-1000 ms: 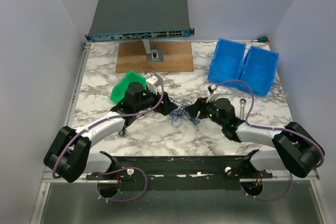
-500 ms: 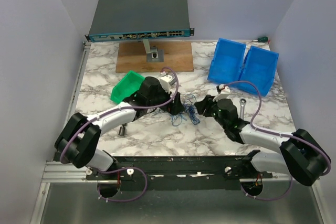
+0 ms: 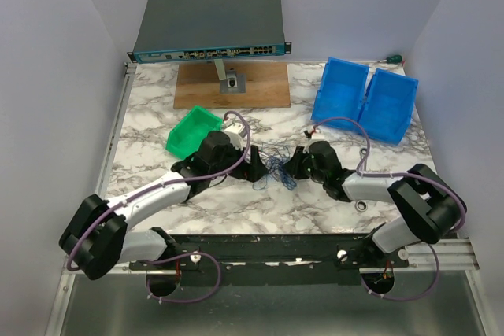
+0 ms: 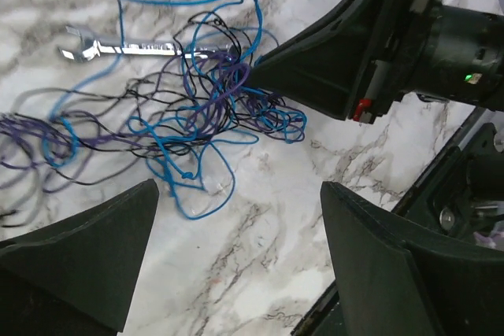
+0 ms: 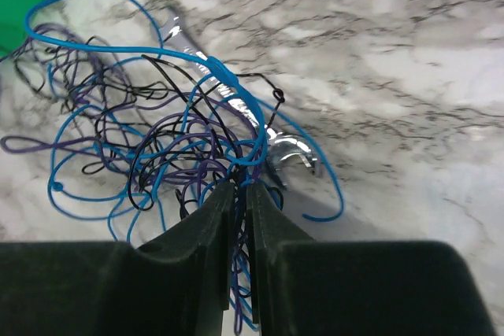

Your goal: Untangle the cables

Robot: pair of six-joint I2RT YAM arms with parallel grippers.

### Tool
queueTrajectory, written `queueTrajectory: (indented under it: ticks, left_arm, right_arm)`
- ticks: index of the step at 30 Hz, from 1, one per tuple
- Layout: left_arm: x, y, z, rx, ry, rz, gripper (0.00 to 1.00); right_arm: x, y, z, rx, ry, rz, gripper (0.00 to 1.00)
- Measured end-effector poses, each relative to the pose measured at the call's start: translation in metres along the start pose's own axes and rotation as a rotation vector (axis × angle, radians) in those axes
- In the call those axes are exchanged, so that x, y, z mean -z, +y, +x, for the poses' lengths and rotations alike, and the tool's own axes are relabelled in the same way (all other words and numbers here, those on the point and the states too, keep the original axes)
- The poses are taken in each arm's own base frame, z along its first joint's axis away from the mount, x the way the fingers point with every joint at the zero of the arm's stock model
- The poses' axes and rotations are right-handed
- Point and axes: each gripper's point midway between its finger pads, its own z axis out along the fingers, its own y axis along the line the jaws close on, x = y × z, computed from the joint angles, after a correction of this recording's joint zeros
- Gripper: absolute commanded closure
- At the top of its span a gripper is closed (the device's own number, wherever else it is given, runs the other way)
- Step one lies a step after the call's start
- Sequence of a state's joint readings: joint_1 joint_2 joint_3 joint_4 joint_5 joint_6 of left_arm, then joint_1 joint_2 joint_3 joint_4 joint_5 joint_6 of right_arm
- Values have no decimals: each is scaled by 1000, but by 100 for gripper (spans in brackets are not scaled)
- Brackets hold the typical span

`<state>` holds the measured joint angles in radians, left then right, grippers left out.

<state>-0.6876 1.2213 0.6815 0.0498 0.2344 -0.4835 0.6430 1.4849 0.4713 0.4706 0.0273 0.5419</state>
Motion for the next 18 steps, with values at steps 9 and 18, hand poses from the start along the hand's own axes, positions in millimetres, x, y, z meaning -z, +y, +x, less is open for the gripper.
queueTrajectory:
  ticks: [9,18]
  left_arm:
    - [-20,23,65,212,116,-35,14]
    - [-37,38,61,247,90,-93,26]
  right_arm:
    - [11,49,6,-35,19,-292,99]
    - [20,60,-3,-46,-19,-348,97]
